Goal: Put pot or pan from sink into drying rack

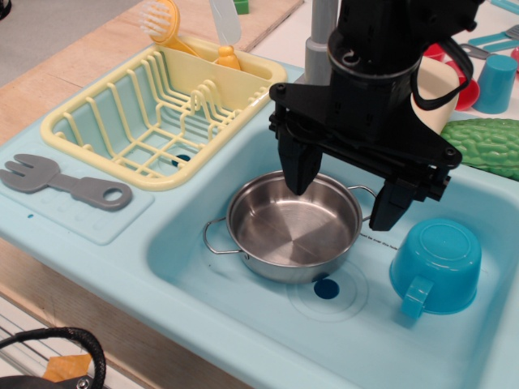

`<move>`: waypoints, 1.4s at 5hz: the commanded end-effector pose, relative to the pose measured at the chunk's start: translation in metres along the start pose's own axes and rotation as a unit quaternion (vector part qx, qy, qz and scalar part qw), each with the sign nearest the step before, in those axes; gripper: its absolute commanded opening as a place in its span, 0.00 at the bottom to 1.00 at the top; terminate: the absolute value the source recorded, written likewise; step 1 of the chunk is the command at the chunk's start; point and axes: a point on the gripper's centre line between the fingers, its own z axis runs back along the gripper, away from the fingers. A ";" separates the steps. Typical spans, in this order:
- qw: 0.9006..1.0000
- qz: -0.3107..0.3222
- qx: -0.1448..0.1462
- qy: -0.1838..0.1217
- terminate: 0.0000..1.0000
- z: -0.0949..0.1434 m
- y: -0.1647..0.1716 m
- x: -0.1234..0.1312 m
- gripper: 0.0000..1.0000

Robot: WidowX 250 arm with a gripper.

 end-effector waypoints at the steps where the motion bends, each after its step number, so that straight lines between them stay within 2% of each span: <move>1: 1.000 0.000 0.000 0.000 0.00 0.000 0.000 0.000 1.00; 2: 1.000 0.009 -0.013 0.002 0.00 -0.028 -0.003 -0.001 1.00; 5: 0.999 0.010 -0.028 0.013 0.00 -0.061 -0.001 -0.001 1.00; 6: 0.999 0.013 -0.037 0.012 0.00 -0.072 0.001 0.000 0.00; 7: 0.999 0.016 -0.039 0.007 0.00 -0.074 0.002 -0.004 0.00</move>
